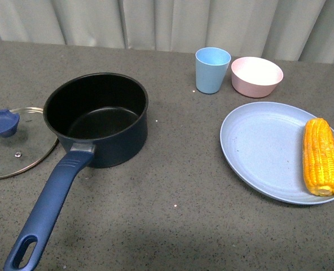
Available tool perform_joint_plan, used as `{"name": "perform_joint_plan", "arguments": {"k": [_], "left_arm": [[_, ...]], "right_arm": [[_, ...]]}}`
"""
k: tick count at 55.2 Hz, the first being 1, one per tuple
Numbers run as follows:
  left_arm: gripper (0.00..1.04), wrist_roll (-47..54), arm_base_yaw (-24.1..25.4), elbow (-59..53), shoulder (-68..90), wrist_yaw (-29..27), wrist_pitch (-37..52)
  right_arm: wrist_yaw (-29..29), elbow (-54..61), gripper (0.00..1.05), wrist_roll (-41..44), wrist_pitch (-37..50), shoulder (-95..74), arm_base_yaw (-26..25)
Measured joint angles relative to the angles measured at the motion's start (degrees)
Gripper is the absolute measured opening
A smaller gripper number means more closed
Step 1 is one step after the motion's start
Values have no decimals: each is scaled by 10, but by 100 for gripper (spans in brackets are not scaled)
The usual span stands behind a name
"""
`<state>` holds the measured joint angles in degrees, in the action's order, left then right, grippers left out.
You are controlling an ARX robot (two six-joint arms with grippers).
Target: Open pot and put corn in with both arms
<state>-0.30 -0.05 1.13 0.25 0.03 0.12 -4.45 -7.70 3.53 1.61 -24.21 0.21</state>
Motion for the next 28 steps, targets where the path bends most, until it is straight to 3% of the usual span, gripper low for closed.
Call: {"name": "perform_joint_plan", "arguments": {"k": [7,18,28], "left_arm": [[98,0,0,0,0,0,0],[98,0,0,0,0,0,0],[98,0,0,0,0,0,0]], "right_arm": [[41,-104,96,-3,125,-323,40],[101,-230,96,-55,90,-600,67],[152,-300,96,-101,80,-721,74]]}}
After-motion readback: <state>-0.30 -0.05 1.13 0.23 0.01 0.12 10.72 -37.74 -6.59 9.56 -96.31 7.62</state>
